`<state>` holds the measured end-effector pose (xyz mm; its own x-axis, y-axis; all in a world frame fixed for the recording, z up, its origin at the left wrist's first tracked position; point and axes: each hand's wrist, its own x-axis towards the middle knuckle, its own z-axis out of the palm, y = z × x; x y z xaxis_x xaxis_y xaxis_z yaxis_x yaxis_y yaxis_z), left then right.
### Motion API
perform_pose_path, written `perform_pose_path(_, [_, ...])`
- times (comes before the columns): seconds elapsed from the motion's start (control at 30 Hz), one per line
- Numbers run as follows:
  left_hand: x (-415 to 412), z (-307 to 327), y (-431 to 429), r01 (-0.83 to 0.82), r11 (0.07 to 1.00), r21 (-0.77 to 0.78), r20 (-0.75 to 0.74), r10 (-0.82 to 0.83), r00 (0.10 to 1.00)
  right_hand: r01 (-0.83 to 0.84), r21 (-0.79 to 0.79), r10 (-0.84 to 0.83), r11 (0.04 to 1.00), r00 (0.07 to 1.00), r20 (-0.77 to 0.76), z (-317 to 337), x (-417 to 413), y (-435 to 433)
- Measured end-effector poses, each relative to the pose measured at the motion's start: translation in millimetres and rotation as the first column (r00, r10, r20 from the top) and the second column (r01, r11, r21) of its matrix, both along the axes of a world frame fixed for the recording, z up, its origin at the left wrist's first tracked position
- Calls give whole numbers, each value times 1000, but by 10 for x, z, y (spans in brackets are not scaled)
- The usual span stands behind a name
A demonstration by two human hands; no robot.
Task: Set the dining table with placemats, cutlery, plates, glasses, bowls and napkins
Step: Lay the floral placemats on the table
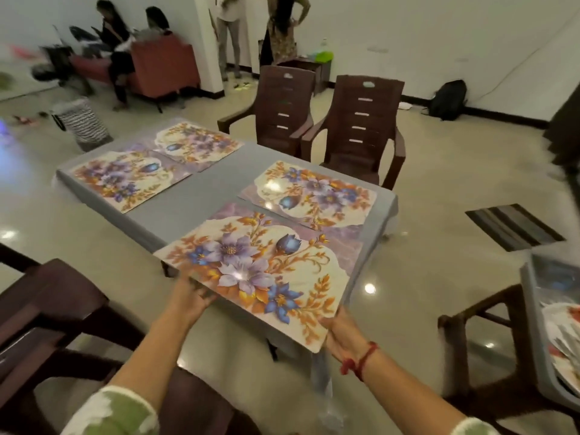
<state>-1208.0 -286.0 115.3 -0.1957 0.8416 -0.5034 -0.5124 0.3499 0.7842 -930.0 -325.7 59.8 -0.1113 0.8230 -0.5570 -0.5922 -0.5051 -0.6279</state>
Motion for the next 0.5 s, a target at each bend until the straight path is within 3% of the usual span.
perform_pose_path(0.07, [184,-174,134,11,998,-56,-167,-20,986,-24,-15,25,1000,999,23,-80,-185,176])
perform_pose_path(0.23, [344,-679,392,-81,984,-156,-372,18,928,-114,-149,135,982,981,140,-212,-283,528])
perform_pose_path(0.33, [249,-938,585,-147,979,-142,-519,53,853,-194,-243,256,950,932,257,-198,-155,731])
perform_pose_path(0.5, [247,-1066,806,-127,964,-234,-690,-73,720,-248,-328,372,911,837,402,-323,-11,1062])
